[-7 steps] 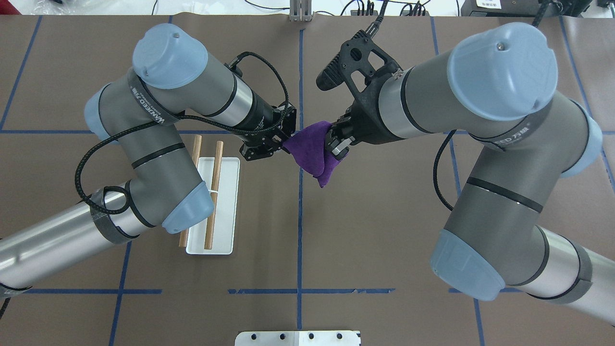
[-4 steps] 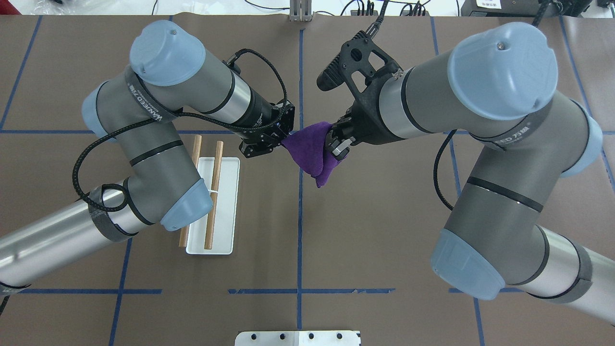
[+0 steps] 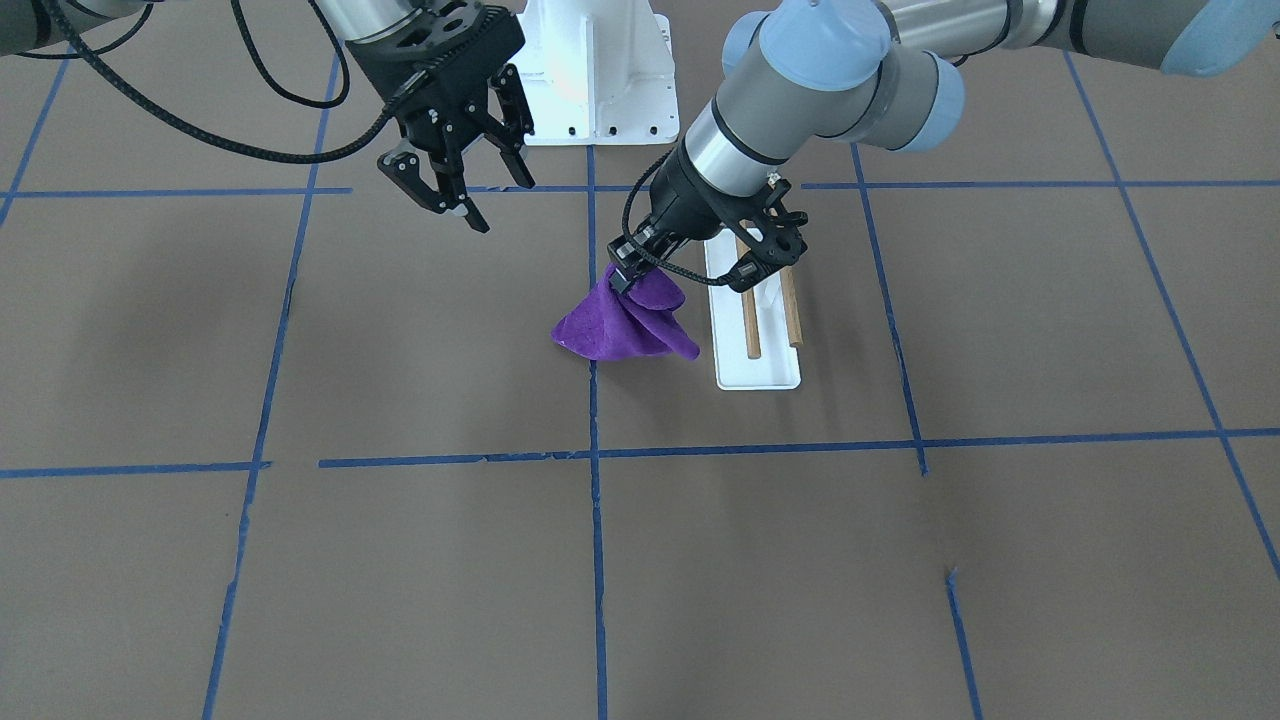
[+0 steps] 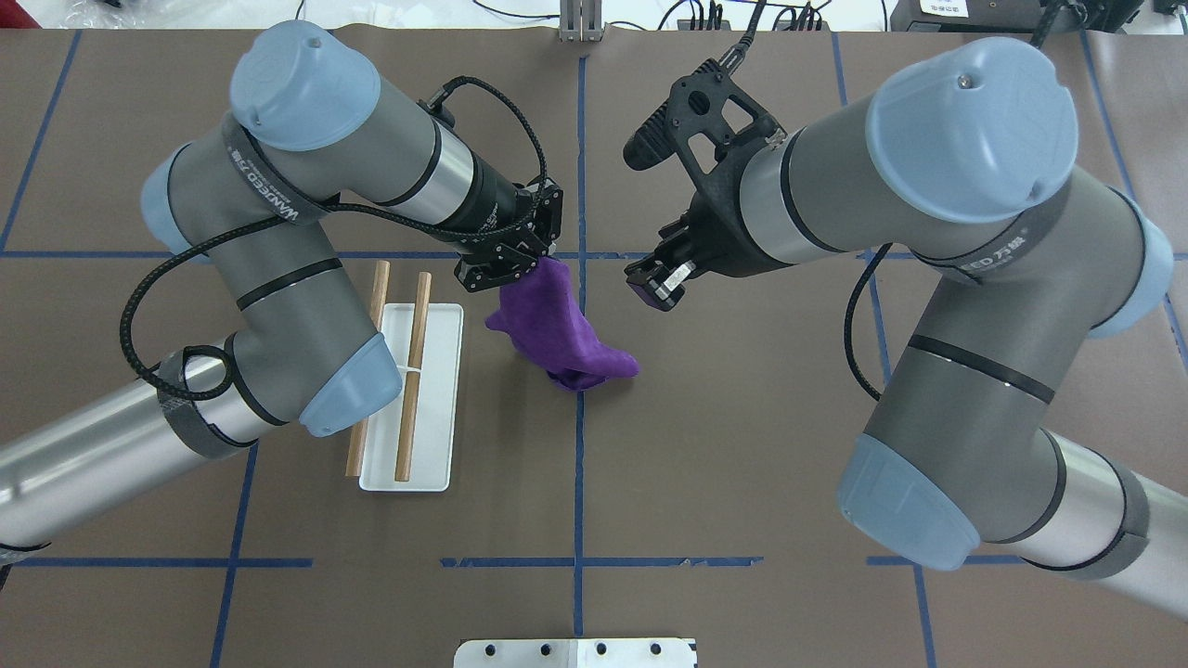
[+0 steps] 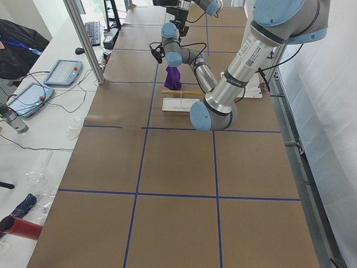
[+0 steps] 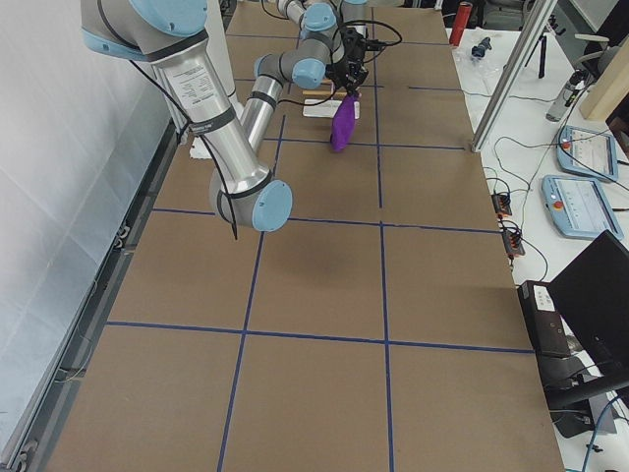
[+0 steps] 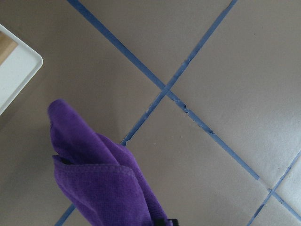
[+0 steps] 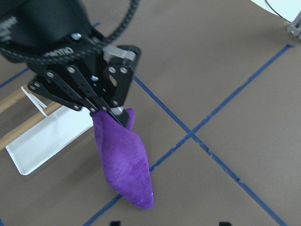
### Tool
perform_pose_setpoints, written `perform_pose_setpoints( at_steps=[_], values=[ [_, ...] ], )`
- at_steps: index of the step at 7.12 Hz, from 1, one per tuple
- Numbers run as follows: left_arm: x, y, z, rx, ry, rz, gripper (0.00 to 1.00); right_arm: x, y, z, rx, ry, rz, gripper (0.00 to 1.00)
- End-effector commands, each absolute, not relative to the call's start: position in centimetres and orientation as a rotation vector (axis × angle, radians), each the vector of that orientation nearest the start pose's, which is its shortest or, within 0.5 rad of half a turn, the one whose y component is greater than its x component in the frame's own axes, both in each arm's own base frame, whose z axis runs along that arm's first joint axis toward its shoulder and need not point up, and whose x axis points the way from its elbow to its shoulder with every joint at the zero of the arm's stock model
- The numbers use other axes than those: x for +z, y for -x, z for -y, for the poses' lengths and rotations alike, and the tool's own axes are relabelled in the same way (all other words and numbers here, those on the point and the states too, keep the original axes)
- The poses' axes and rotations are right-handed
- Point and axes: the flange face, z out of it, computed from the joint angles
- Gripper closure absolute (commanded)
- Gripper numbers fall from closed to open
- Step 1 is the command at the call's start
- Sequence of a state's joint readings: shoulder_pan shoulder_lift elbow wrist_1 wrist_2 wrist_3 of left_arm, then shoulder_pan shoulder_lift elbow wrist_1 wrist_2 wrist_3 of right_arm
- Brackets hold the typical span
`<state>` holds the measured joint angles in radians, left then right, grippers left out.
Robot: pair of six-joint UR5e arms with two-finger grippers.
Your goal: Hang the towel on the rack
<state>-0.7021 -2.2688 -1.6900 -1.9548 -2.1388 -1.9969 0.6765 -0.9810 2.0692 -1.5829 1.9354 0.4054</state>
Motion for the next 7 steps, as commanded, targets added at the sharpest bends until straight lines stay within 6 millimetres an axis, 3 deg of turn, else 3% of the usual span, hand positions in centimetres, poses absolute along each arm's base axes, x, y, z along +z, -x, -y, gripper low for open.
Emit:
perform_pose_setpoints(
  at_steps=[1,2,4,7],
  values=[
    [16.5,-42.6,47.6,-0.620,0.310,-1.235,1.00,15.9,33.7,45.3,-0.568,-0.434,0.869,0.00],
    [18.0,-40.4,46.8,-0.581,0.264,-1.237,1.00,17.9,32.5,47.8,-0.521,-0.357,0.847,0.00],
    [20.7,-37.1,46.9,-0.509,0.166,-1.227,1.00,24.0,31.6,52.9,-0.540,-0.292,0.757,0.00],
    [28.4,-33.9,47.0,-0.407,0.069,-1.129,1.00,34.8,24.9,59.1,-0.696,-0.263,0.632,0.00]
  ],
)
